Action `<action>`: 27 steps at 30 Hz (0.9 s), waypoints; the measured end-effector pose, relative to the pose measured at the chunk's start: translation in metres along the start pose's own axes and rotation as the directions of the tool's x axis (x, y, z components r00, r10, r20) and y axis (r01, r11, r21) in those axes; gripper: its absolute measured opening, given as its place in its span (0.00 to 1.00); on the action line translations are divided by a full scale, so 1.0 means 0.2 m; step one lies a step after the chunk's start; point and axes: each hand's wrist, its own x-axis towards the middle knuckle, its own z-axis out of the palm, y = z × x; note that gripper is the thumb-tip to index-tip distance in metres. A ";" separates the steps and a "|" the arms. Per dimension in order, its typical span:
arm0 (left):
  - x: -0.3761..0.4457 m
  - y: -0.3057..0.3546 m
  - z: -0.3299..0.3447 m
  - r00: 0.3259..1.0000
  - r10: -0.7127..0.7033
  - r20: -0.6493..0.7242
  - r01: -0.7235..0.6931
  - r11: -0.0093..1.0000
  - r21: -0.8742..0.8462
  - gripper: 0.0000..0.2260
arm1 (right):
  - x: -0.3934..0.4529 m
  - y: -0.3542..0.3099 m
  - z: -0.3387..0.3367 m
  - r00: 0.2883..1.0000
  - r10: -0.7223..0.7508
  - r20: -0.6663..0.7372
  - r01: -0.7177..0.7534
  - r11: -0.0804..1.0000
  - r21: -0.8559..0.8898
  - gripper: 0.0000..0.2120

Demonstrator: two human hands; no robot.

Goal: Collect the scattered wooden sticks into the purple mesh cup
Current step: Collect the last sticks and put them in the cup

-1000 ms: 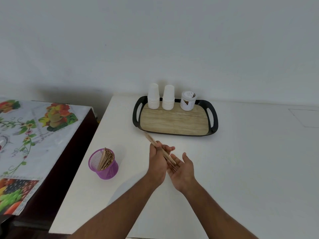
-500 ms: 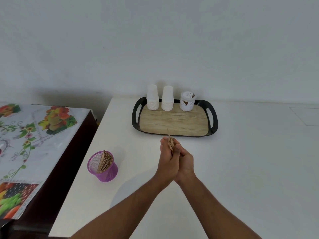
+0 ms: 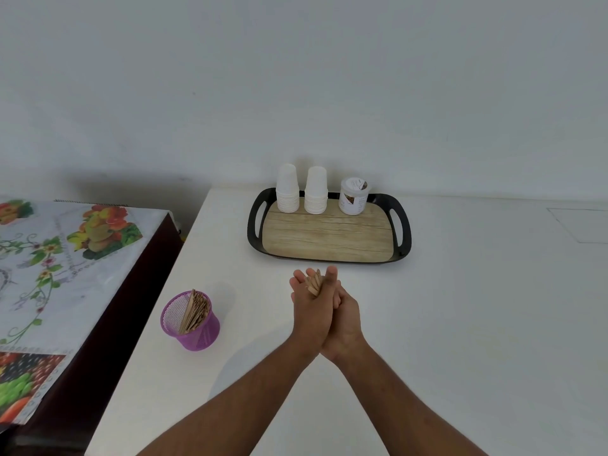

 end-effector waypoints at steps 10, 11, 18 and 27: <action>0.01 0.01 -0.10 0.966 0.243 -0.087 -0.223 0.956 0.192 0.08 | -0.08 0.02 0.07 0.993 0.117 -0.031 -0.119 0.992 -0.046 0.19; 0.03 0.00 -0.12 0.957 0.270 -0.103 -0.245 0.948 0.205 0.07 | -0.09 0.02 0.08 0.993 0.112 -0.046 -0.116 0.989 -0.093 0.19; 0.12 -0.02 -0.21 0.939 0.218 -0.265 -0.174 0.968 0.178 0.14 | -0.14 0.06 0.07 0.996 -0.054 -0.071 0.020 0.912 -0.410 0.15; 0.13 -0.02 -0.24 0.989 -0.032 -0.146 0.025 0.999 -0.048 0.13 | -0.14 0.06 0.00 0.964 -0.265 0.008 0.231 0.825 -0.515 0.15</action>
